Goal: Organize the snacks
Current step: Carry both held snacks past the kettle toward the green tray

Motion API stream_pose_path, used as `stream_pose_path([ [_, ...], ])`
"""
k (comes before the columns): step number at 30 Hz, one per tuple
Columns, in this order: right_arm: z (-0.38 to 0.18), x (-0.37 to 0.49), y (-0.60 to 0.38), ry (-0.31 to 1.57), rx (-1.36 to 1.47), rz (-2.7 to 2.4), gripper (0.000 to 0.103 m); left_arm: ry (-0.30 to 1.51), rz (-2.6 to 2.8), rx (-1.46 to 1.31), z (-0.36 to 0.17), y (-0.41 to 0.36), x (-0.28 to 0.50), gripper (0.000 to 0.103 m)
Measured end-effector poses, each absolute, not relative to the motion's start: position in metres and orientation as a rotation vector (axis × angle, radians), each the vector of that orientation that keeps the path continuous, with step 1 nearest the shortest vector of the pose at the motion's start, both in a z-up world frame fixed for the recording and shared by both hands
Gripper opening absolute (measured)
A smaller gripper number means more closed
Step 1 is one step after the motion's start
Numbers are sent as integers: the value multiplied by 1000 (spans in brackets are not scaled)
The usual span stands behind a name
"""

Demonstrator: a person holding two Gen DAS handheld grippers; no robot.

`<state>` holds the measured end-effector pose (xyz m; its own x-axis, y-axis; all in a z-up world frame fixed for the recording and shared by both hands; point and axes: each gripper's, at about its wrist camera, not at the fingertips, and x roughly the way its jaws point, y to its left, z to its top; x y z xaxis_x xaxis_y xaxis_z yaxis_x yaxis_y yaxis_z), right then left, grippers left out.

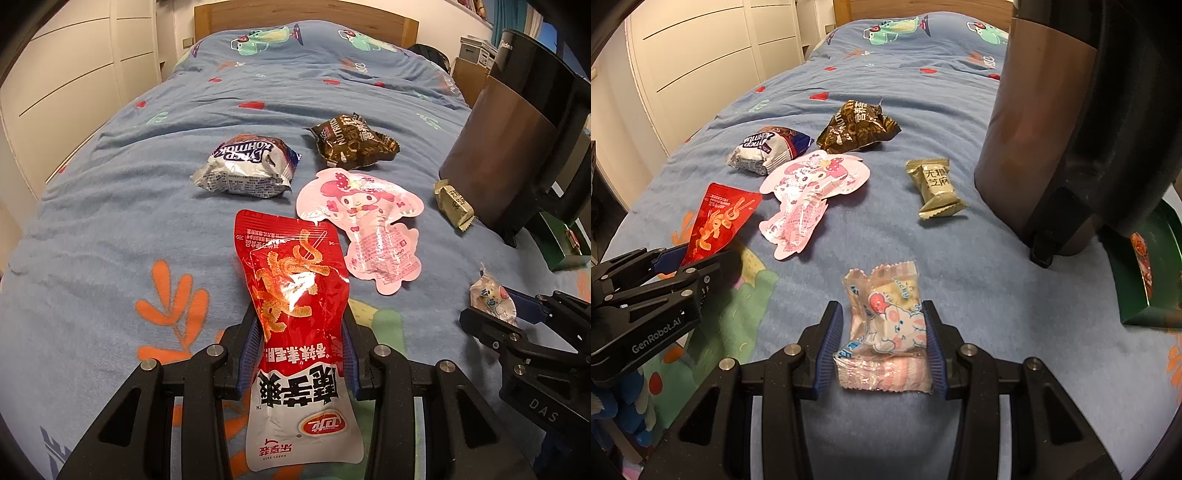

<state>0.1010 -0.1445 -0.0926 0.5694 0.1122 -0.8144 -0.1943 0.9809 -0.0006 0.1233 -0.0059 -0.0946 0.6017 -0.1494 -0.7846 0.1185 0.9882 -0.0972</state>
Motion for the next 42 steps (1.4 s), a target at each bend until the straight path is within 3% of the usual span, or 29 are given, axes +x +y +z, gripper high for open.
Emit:
stream_pose_path([
  [19,-55,59,-172,956,-96,148,103,885,-77,24,-85,-8,112,34],
  [42,-1,-31,-279,892,32,7,103,870,-136,92,3,-56,30,35],
])
